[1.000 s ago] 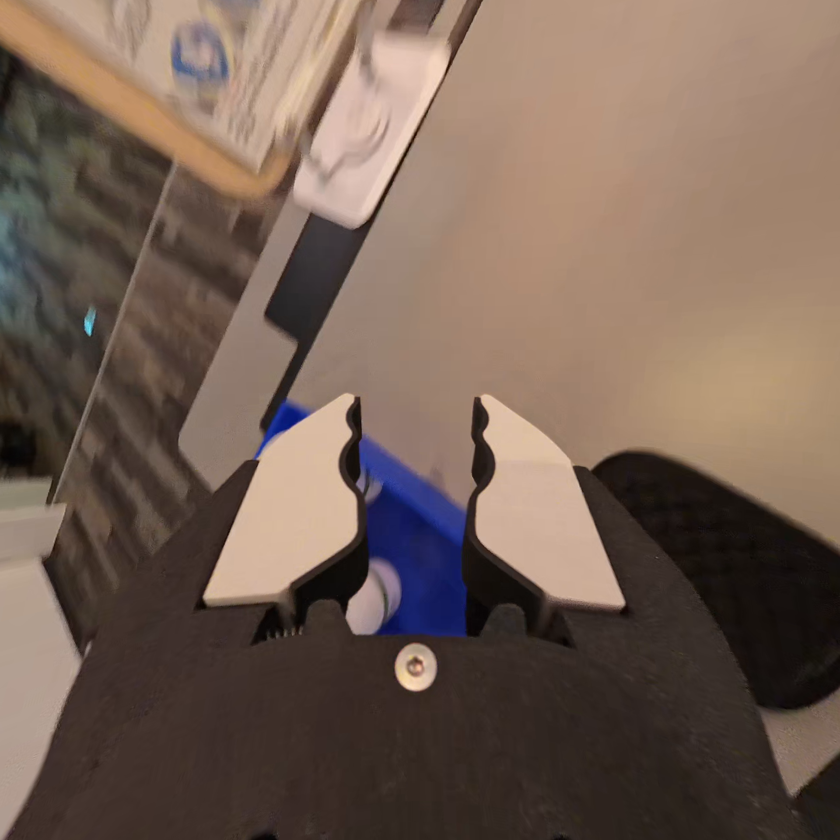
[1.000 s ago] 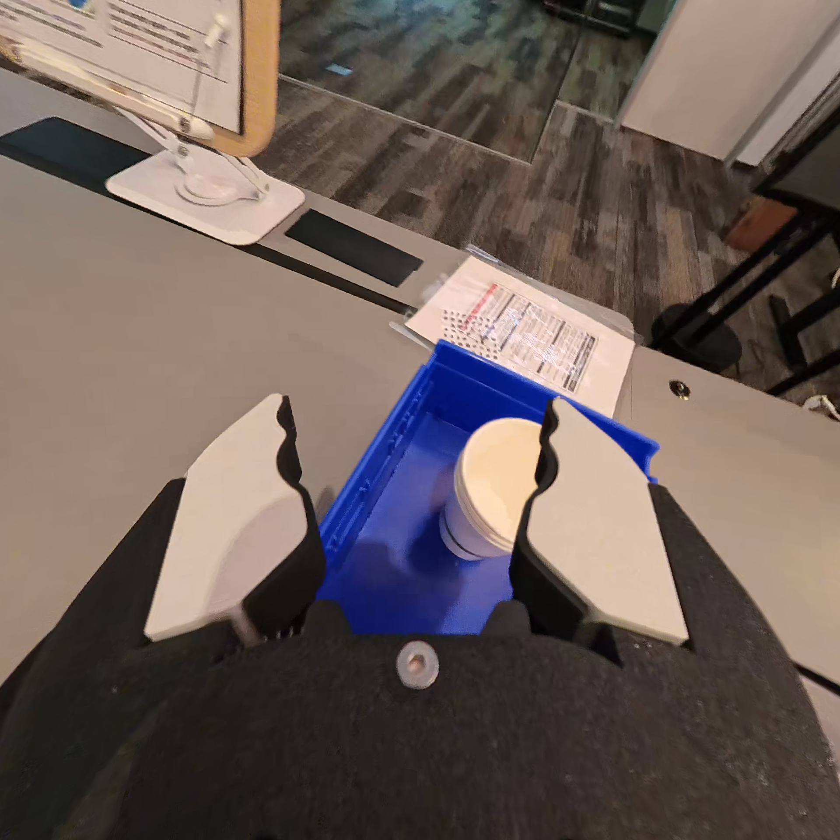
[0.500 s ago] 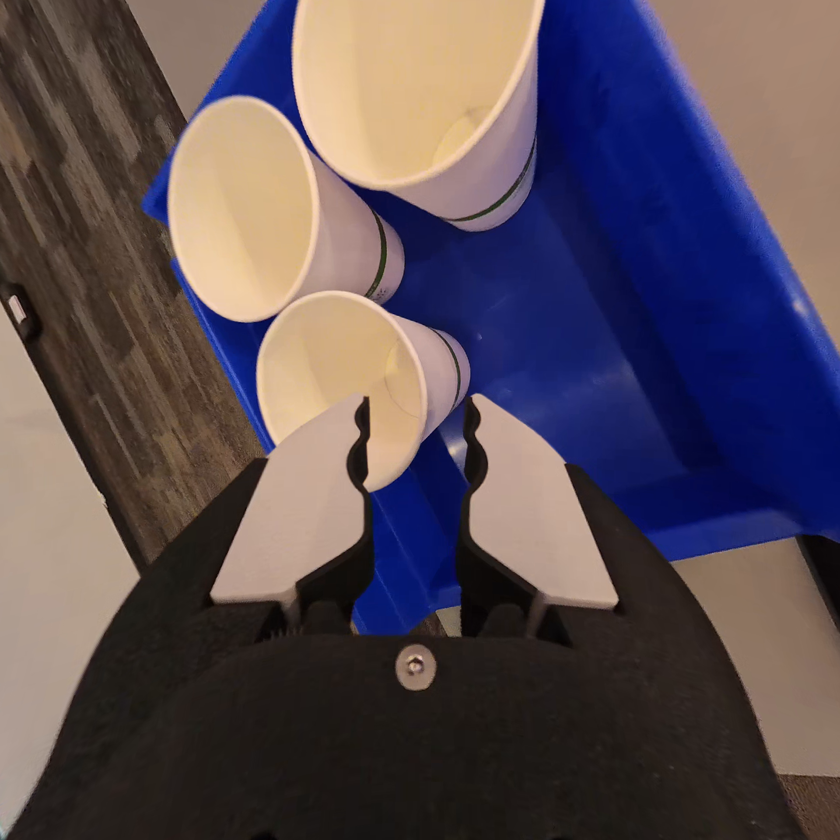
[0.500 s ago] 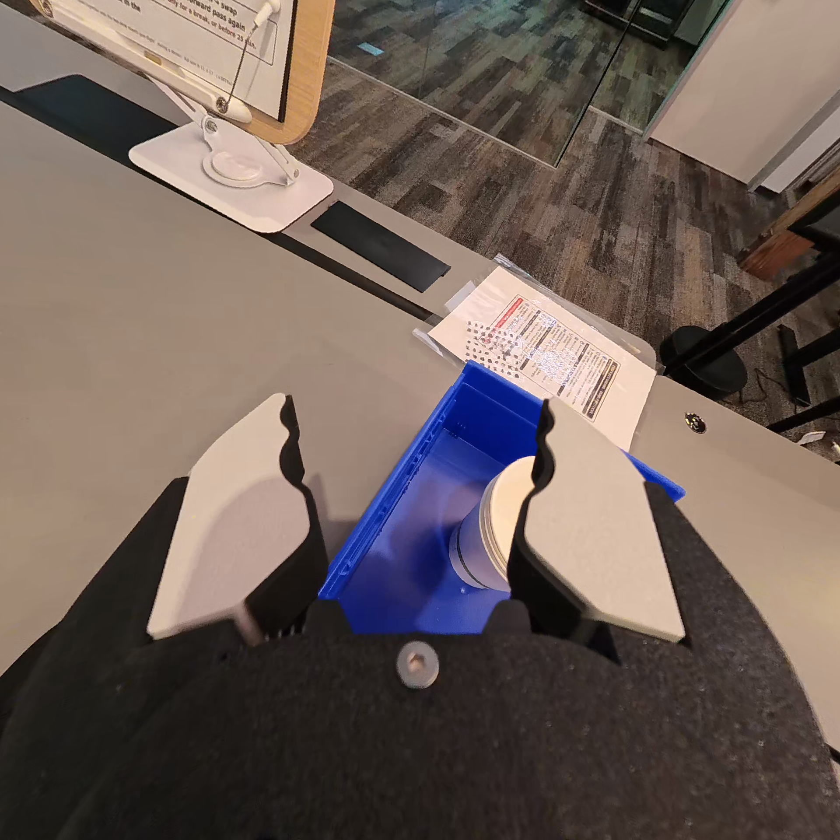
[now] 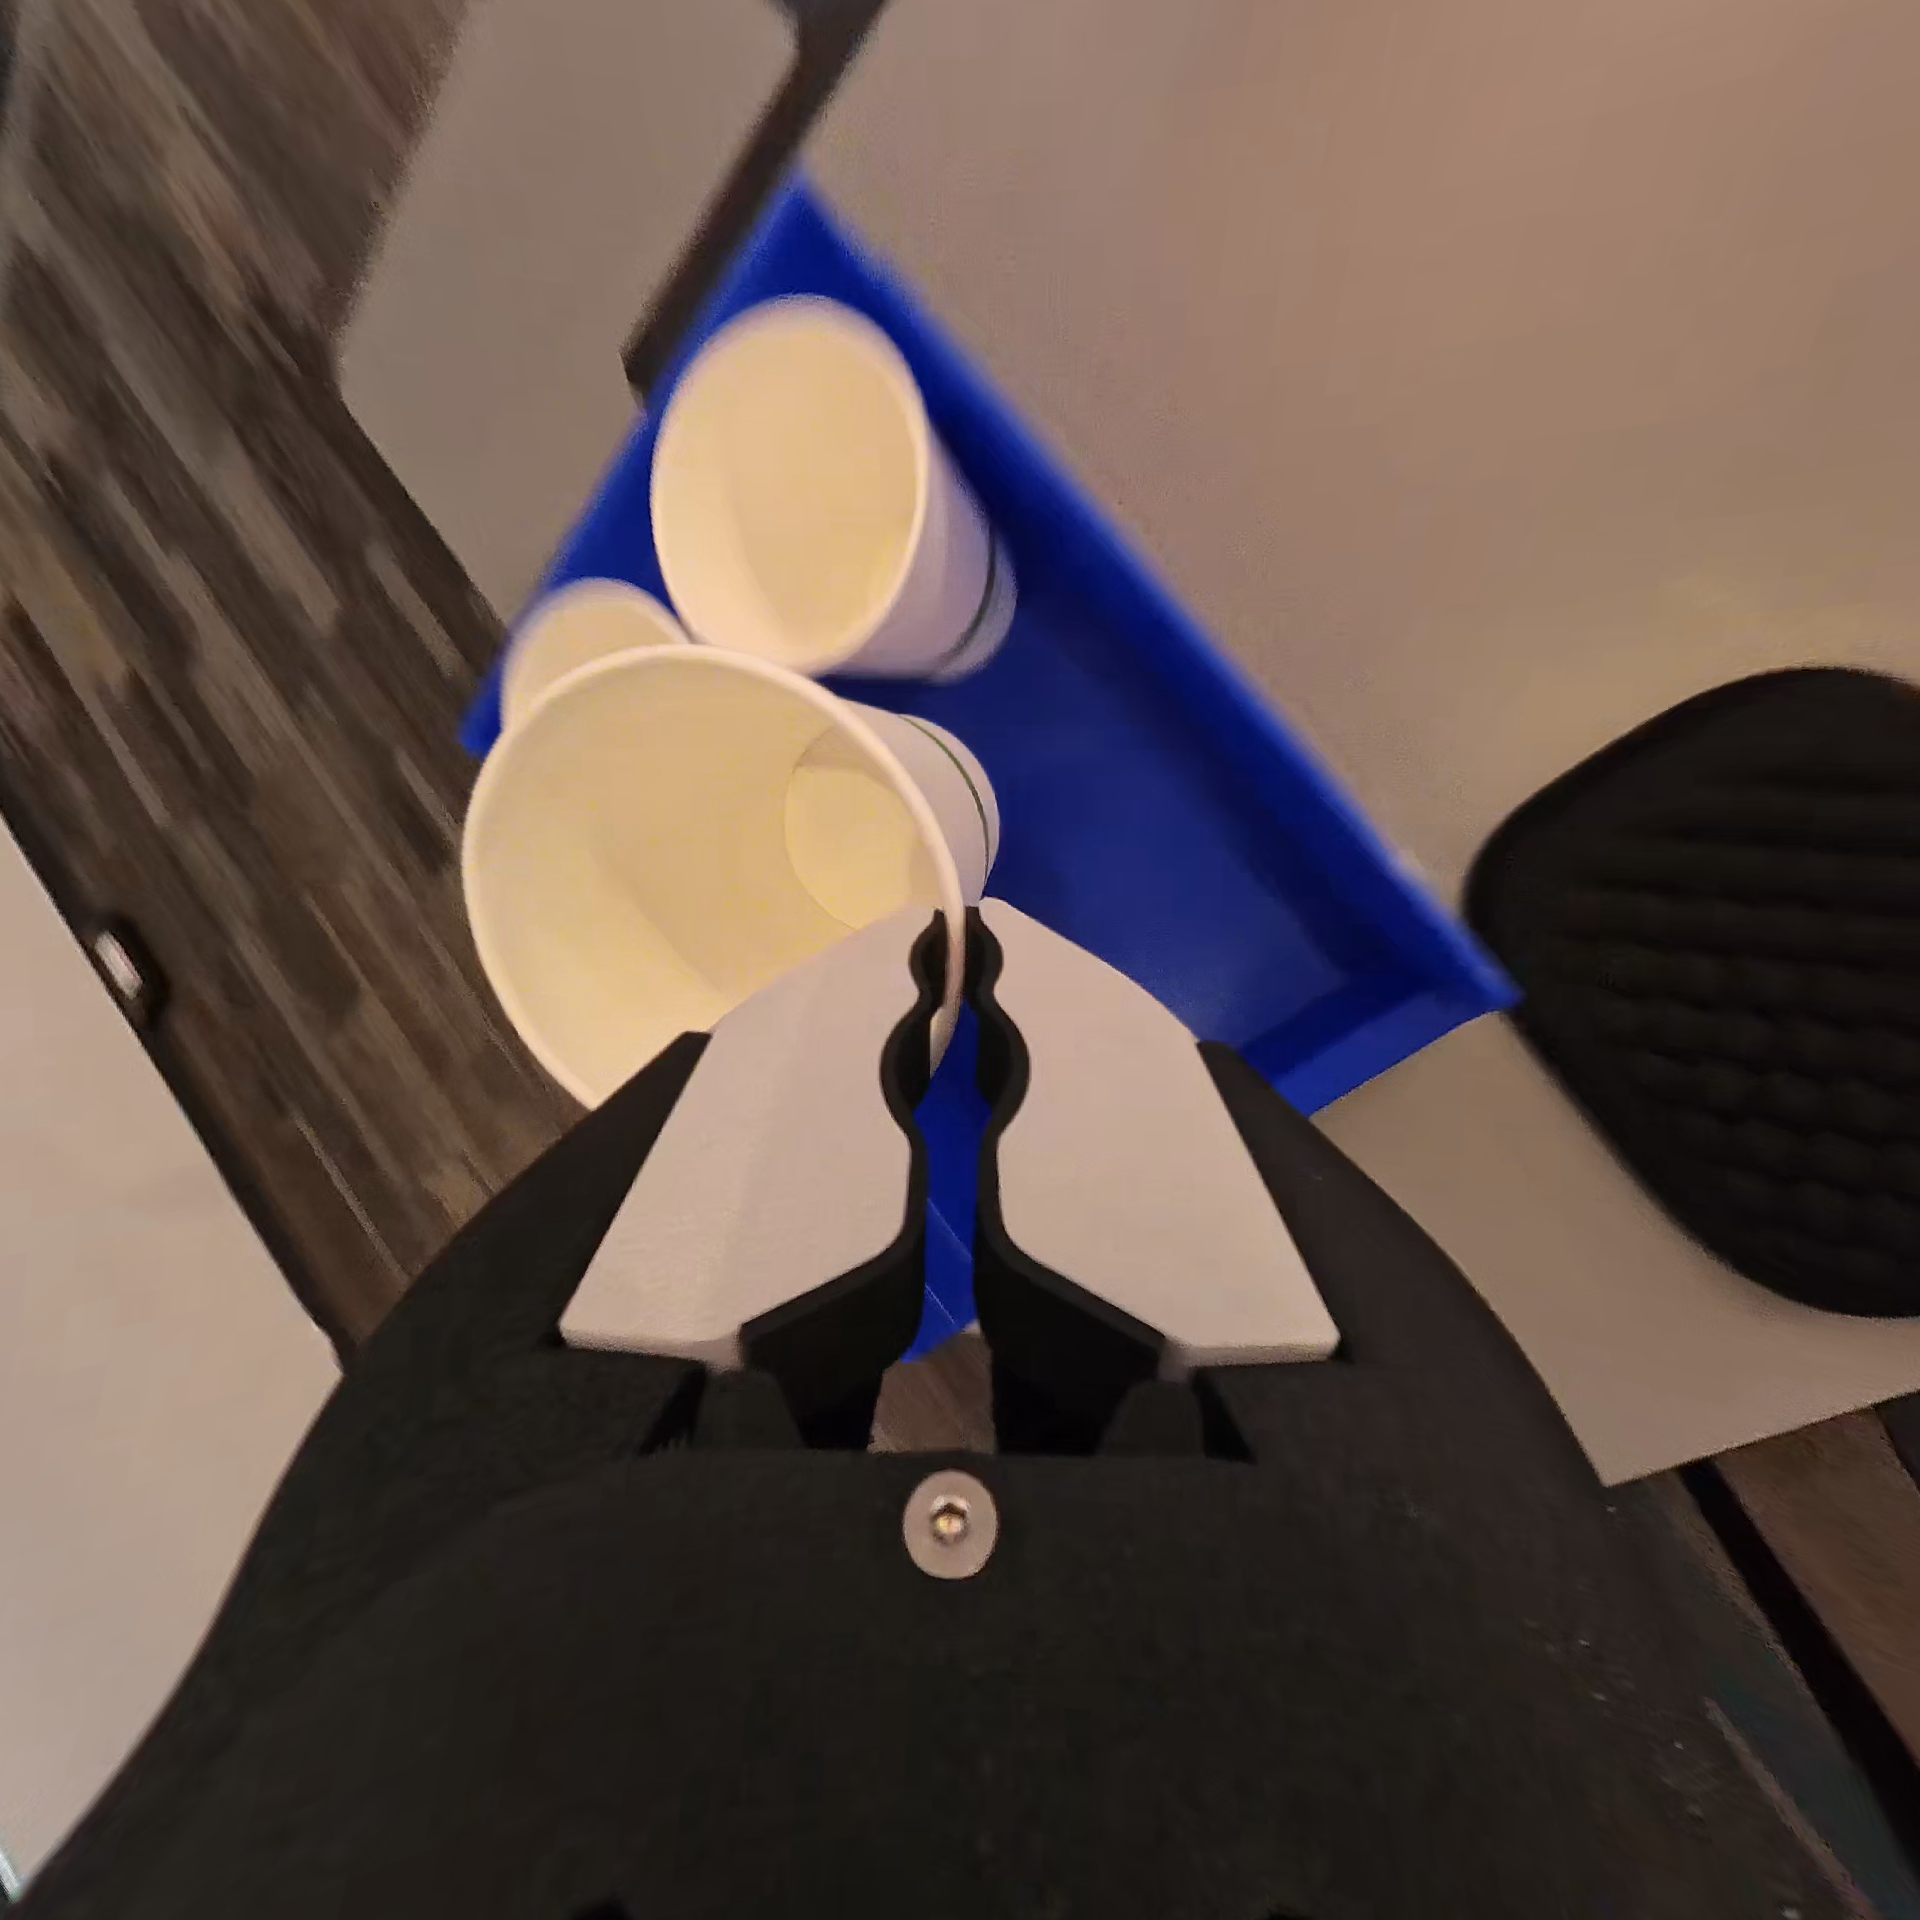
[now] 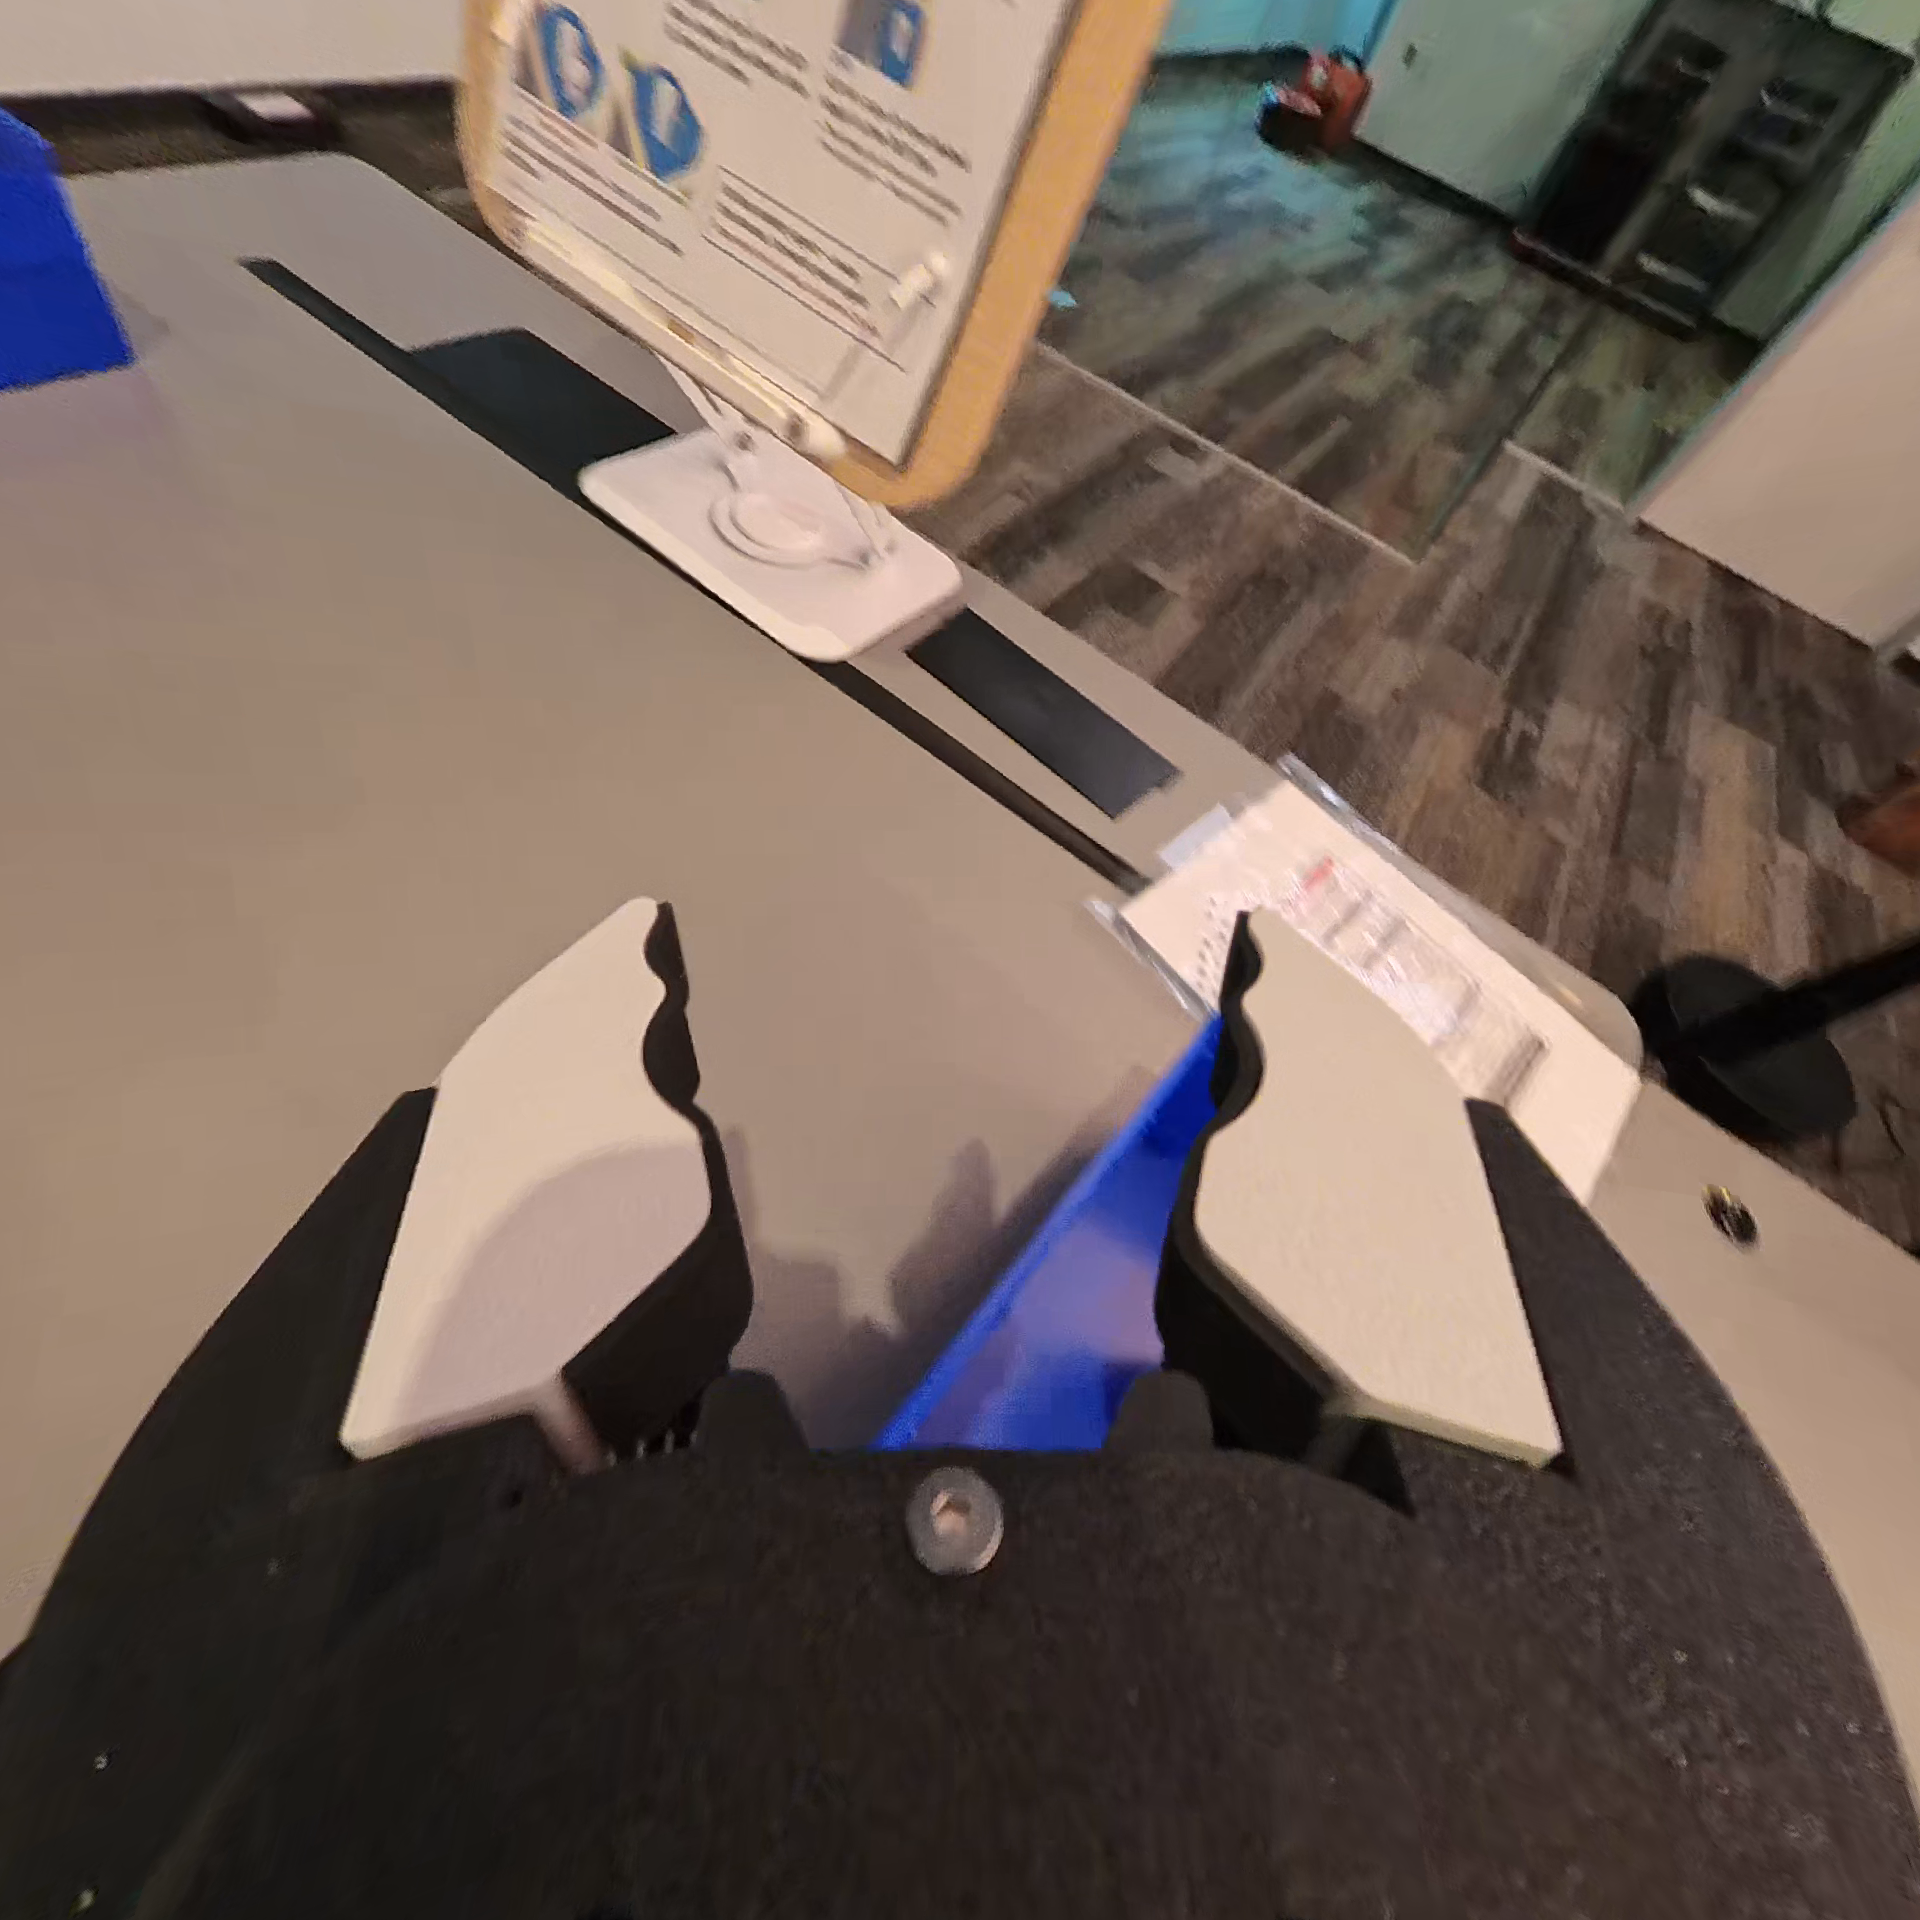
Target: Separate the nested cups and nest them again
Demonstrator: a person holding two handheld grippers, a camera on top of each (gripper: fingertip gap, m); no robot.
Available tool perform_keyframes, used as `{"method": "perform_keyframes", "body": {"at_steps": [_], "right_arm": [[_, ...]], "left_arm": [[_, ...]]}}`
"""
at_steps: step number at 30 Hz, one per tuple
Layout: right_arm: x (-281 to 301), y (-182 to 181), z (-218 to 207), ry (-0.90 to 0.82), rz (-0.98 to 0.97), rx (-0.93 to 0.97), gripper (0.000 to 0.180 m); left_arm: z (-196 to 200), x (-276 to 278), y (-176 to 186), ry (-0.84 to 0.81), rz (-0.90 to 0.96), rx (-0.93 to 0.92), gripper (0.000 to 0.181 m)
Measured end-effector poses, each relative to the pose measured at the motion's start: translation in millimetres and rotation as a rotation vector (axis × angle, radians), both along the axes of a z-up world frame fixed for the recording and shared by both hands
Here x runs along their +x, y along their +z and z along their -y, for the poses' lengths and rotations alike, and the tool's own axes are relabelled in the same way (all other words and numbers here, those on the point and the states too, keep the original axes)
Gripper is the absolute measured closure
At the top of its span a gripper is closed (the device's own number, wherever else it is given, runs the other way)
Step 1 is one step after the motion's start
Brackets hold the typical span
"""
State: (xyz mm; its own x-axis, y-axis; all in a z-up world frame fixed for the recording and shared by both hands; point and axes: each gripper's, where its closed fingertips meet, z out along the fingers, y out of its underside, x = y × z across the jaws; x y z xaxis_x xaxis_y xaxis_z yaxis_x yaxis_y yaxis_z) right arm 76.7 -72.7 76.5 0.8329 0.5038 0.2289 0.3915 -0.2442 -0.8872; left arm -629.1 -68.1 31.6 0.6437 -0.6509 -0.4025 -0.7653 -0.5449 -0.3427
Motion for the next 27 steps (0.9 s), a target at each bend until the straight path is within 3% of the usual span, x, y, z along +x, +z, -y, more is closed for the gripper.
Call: {"method": "perform_keyframes", "body": {"at_steps": [3, 6, 9, 13, 18, 27], "right_arm": [[-51.1, 23.2, 6.4, 0.174, -0.026, 0.081, 0.083], [-118.9, 52.2, 21.1, 0.390, -0.090, 0.189, 0.084], [-188.0, 68.6, 42.2, 0.596, -0.150, 0.258, 0.084], [-253.4, 60.7, 61.6, 0.752, -0.163, 0.255, 0.093], [-294.2, 27.1, 54.7, 0.768, -0.116, 0.164, 0.080], [-312.9, -9.7, 40.6, 0.757, -0.035, 0.074, 0.079]], "left_arm": [[9.2, 67.2, 51.5, -0.184, 0.060, 0.099, 0.178], [20.3, 145.1, 77.2, -0.388, 0.075, 0.170, 0.178], [27.6, 214.2, 77.4, -0.548, 0.052, 0.211, 0.178], [49.6, 293.8, 60.5, -0.759, 0.146, 0.141, 0.179], [59.8, 347.2, 40.3, -0.877, 0.178, 0.069, 0.179], [77.1, 386.8, 23.2, -0.997, 0.143, 0.029, 0.179]]}}
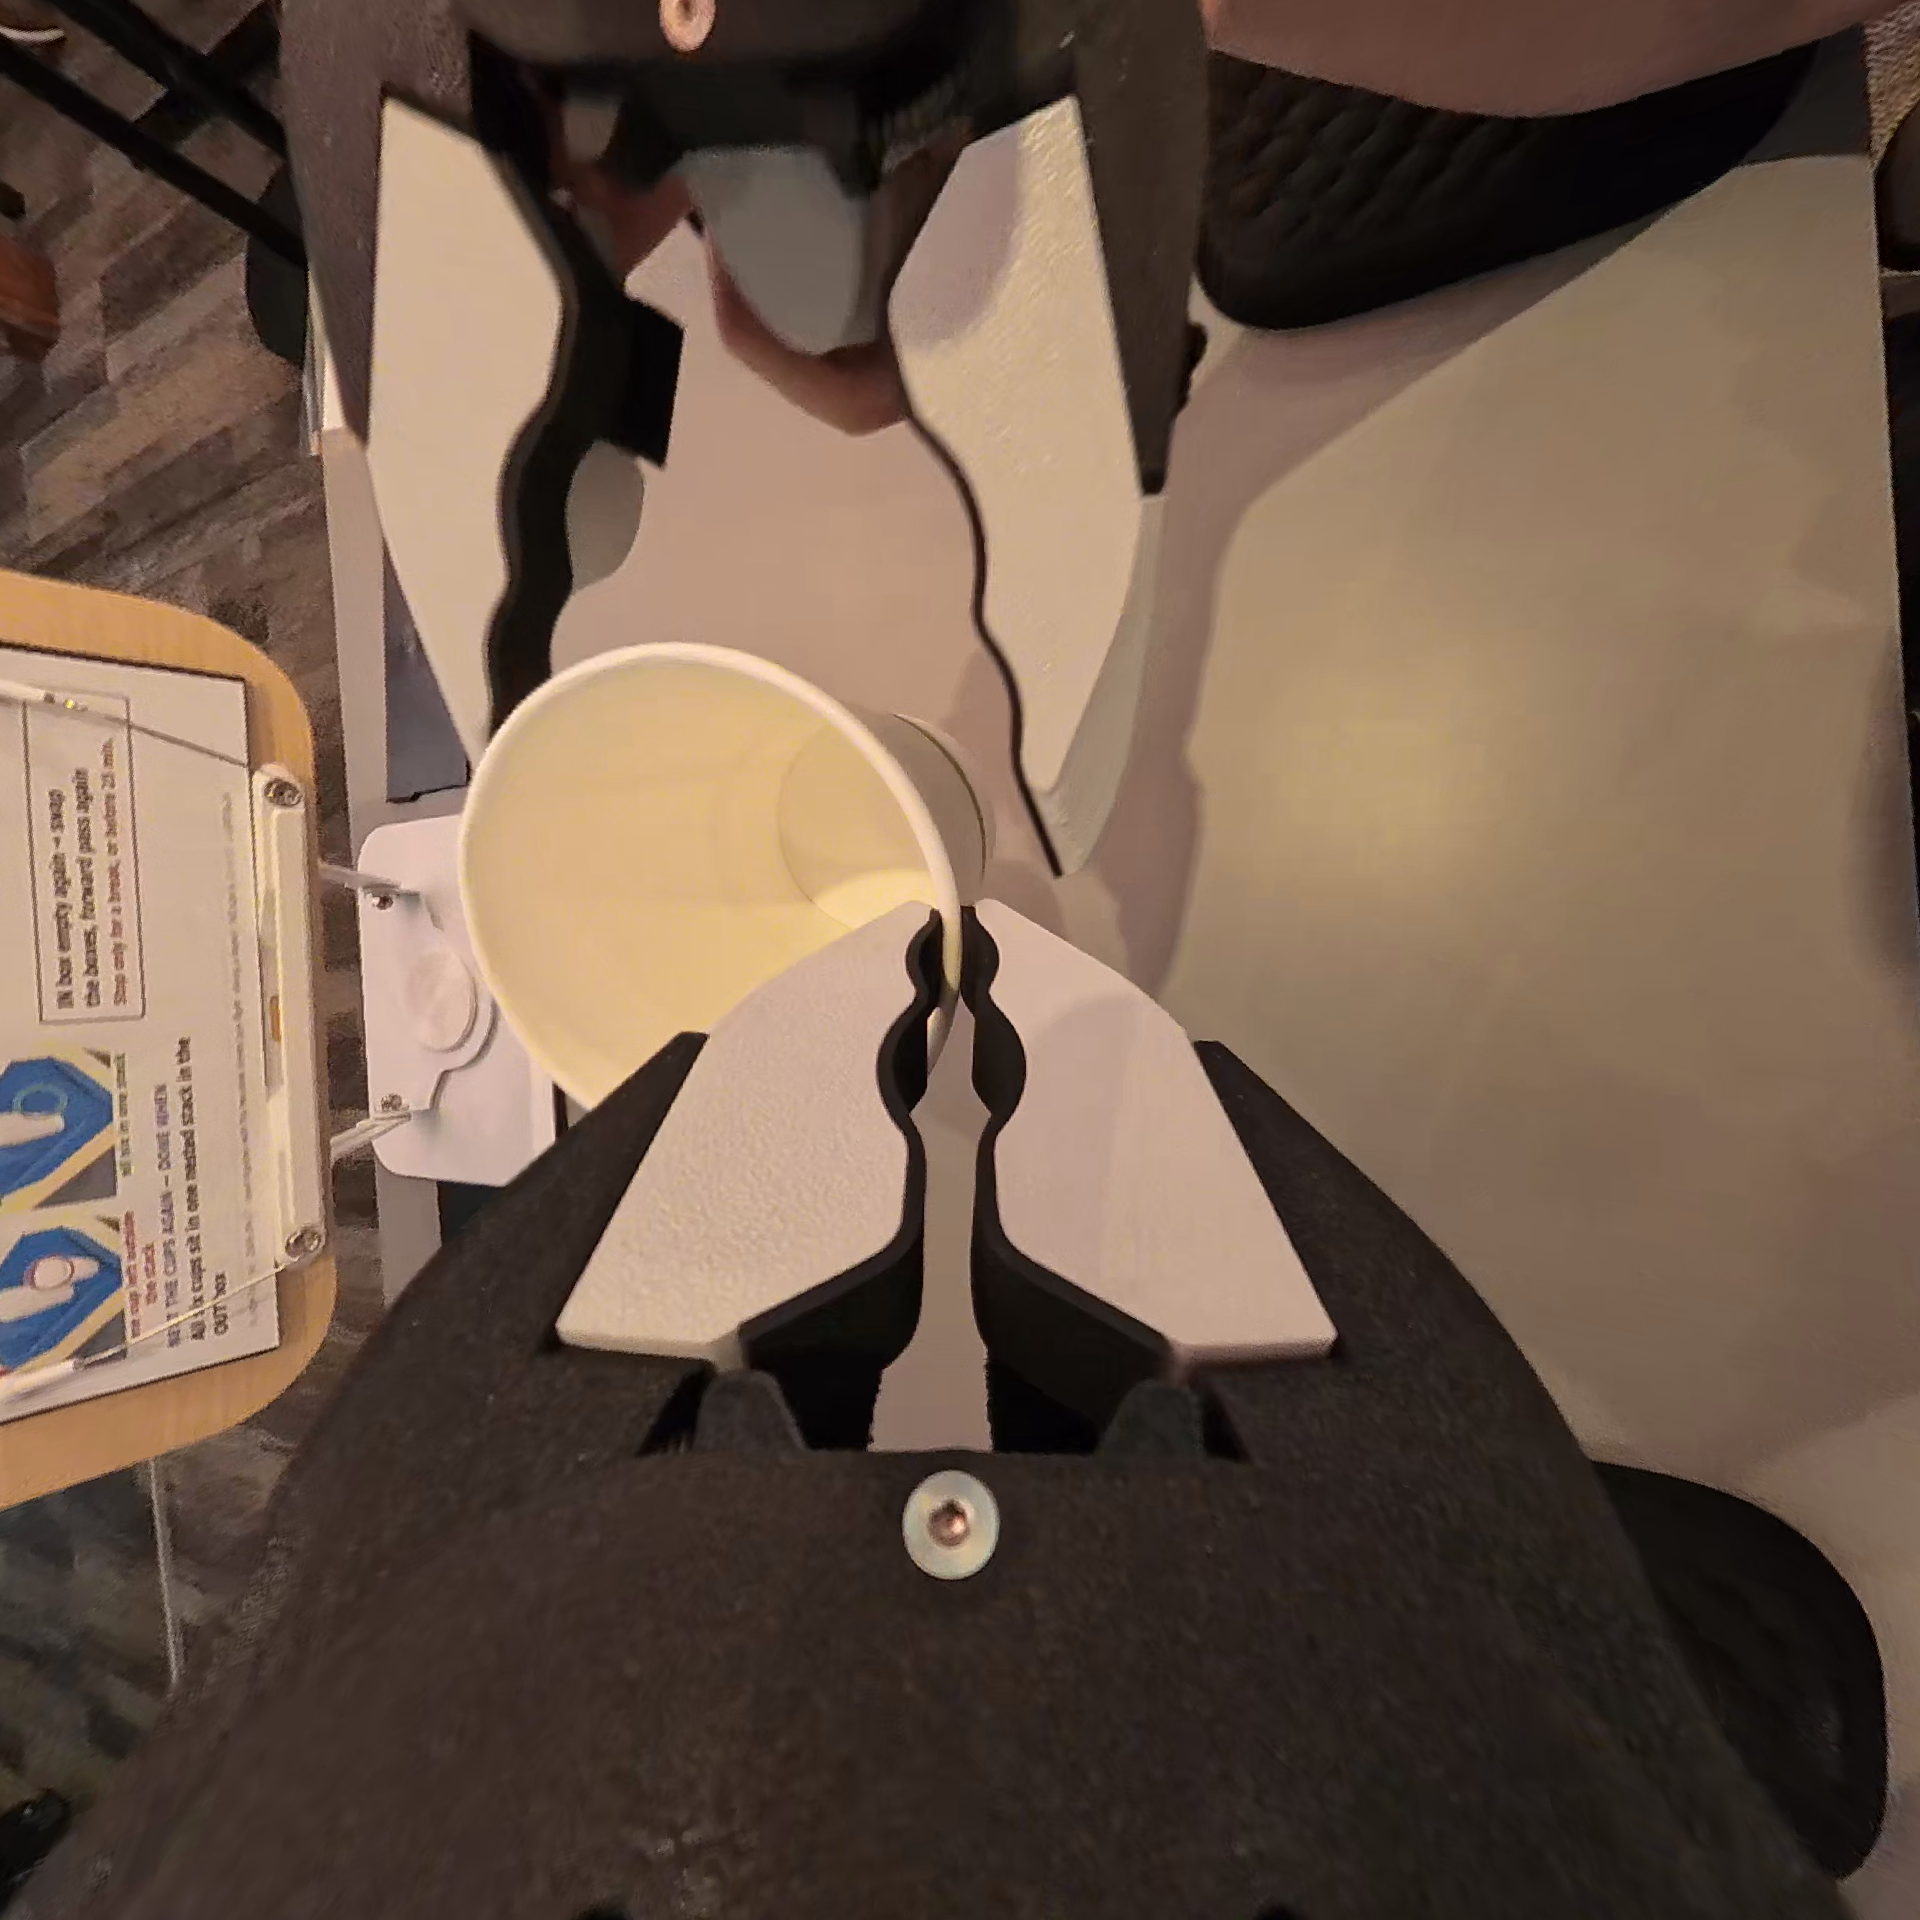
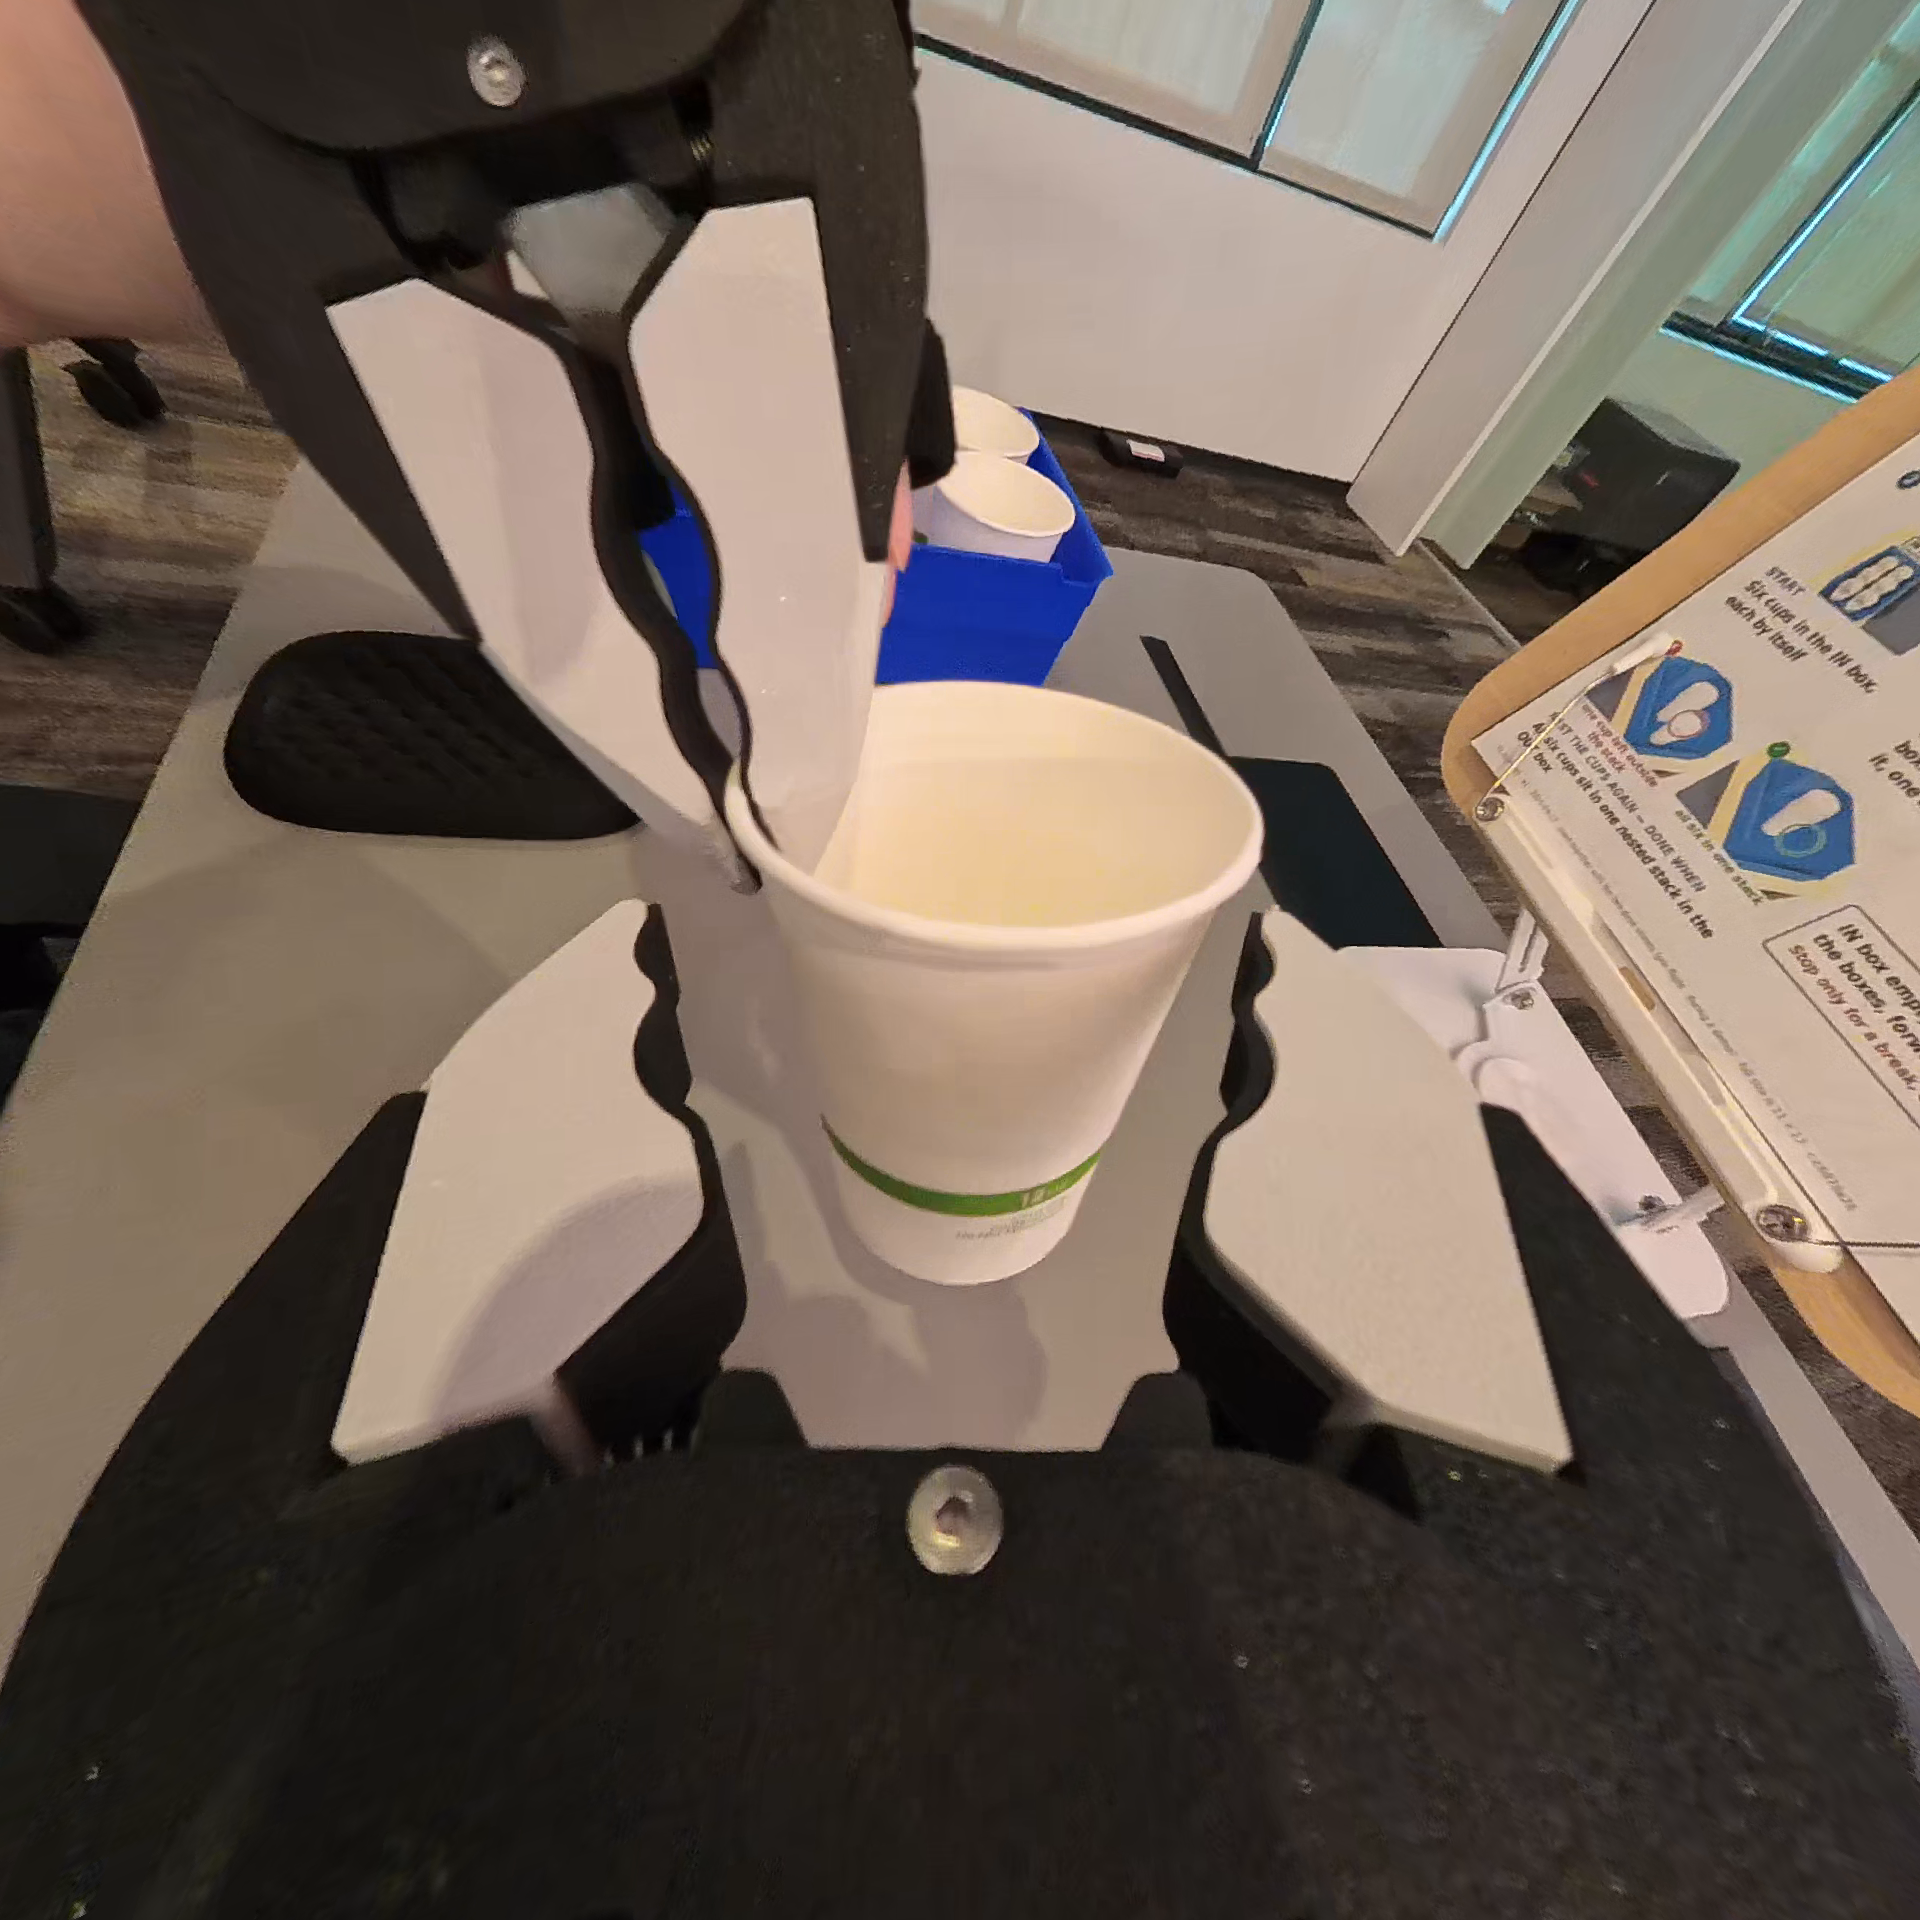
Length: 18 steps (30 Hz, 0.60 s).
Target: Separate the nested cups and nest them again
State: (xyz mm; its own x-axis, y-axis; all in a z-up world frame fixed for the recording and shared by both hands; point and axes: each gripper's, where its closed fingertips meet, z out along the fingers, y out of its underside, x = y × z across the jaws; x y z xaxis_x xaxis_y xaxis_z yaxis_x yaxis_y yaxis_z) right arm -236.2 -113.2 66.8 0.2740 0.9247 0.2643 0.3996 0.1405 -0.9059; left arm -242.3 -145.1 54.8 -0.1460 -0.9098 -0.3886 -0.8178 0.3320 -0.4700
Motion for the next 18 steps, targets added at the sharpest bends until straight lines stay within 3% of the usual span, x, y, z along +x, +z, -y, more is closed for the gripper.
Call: {"method": "perform_keyframes", "body": {"at_steps": [18], "right_arm": [[-10.9, -18.3, 12.9, 0.193, -0.056, -0.200, 0.087]], "left_arm": [[21.7, 7.0, -1.6, -0.069, -0.020, 0.001, 0.178]]}}
